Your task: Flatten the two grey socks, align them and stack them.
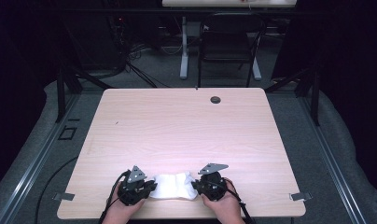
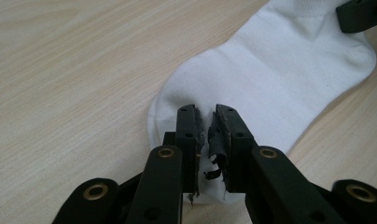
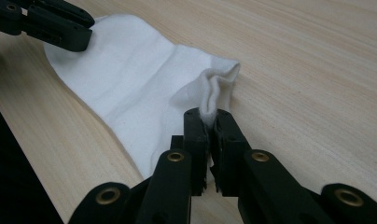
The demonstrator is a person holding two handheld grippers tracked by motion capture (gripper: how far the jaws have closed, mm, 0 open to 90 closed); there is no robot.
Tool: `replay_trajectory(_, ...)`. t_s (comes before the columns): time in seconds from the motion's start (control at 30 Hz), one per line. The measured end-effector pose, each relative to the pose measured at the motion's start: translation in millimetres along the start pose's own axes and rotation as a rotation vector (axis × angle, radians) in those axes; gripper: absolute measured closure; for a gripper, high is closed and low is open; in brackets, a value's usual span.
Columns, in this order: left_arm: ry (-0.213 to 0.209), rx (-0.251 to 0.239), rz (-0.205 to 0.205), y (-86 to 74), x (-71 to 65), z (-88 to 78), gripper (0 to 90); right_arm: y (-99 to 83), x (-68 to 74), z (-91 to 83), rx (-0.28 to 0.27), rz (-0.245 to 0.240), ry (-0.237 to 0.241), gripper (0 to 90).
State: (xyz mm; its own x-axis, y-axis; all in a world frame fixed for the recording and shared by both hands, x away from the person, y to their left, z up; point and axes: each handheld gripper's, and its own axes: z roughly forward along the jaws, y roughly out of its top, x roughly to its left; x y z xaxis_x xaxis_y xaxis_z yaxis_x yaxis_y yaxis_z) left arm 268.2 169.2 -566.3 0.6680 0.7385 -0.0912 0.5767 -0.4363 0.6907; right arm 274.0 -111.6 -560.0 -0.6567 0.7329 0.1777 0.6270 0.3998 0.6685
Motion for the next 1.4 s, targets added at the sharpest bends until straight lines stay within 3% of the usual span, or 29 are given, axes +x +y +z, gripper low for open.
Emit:
replay_trajectory(0.2, 0.012, -0.002, 0.015, 0.4, 1.7, 2.4, 78.0, -0.5, -0.1, 0.5, 0.011, -0.004, -0.007, 83.9)
replay_trajectory(0.23, 0.017, -0.008, 0.01, 0.1, 2.5, 2.7, 73.3, -1.3, -0.6, 2.0, 0.025, -0.001, -0.01, 79.8)
replay_trajectory(0.37, 0.013, -0.032, 0.011, 1.5, 5.1, -1.7, 68.4, -2.2, -1.6, 1.3, 0.031, -0.015, -0.021, 73.9)
replay_trajectory(0.57, -0.01, -0.074, 0.017, 3.6, 5.6, -11.4, 63.8, 0.8, -0.5, -17.3, -0.073, -0.014, -0.05, 69.1)
replay_trajectory(0.7, -0.035, -0.064, 0.02, 2.9, 3.4, -9.1, 60.0, 3.2, 7.6, -18.3, -0.12, -0.056, -0.017, 67.2)
replay_trajectory(0.93, -0.032, -0.032, 0.063, 0.7, -1.2, -2.7, 56.3, 1.5, 14.8, 4.3, -0.063, -0.14, 0.011, 58.9)
replay_trajectory(1.17, -0.031, -0.01, 0.056, -3.1, 0.0, 2.4, 55.8, -4.5, 10.8, 12.6, 0.001, -0.144, -0.002, 57.1)
replay_trajectory(1.4, -0.022, 0.008, 0.066, -4.7, 1.5, 3.9, 56.0, -8.3, 6.9, 13.3, 0.002, -0.128, -0.002, 56.3)
